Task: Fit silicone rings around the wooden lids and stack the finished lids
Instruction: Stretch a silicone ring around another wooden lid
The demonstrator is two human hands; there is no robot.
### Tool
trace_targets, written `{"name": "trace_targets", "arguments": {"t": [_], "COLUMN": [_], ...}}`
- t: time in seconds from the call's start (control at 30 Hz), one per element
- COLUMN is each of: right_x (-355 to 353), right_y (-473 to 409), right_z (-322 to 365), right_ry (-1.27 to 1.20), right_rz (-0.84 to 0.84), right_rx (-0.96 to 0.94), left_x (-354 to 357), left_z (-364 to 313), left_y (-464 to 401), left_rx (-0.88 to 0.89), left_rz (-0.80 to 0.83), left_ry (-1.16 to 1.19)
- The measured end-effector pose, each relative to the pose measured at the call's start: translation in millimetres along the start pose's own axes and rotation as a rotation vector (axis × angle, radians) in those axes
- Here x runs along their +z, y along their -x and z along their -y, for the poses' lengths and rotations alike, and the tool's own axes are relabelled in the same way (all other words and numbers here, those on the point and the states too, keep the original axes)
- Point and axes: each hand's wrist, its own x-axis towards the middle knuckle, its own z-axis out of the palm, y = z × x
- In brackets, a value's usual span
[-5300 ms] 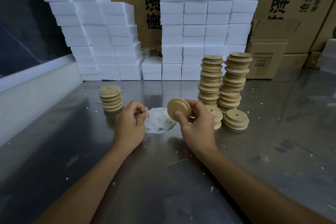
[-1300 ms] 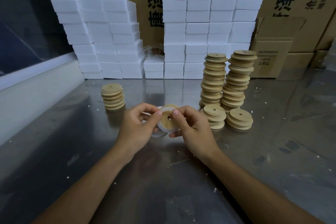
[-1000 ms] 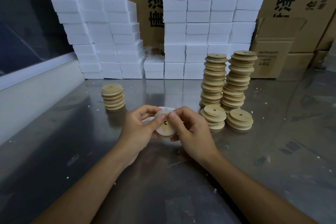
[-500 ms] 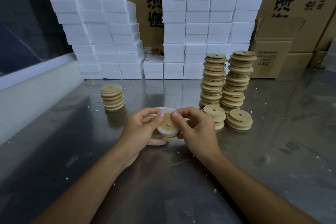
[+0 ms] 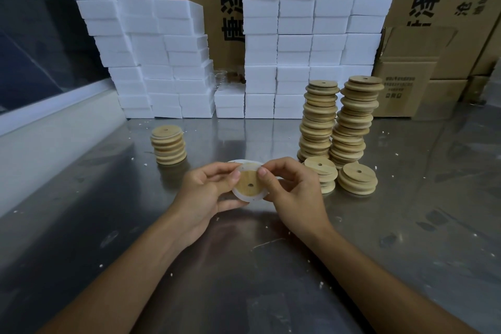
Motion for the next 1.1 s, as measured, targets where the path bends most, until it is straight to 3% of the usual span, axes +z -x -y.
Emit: {"name": "trace_targets", "arguments": {"t": [0.57, 1.1], "right_x": [-4.6, -3.1], "right_y": [0.0, 3.7], "right_z": [0.1, -2.6], "right_ry": [-0.174, 0.254], "right_rz": [0.068, 0.106], "right_rx": [0.167, -0.067], "left_x": [-6.1, -9.2], "left_z": [-4.7, -1.4], "left_y": [0.4, -1.9], "left_rx": [0.104, 0.431], "left_rz": [-0.009, -0.055], "left_ry": [-0.148, -0.622]}}
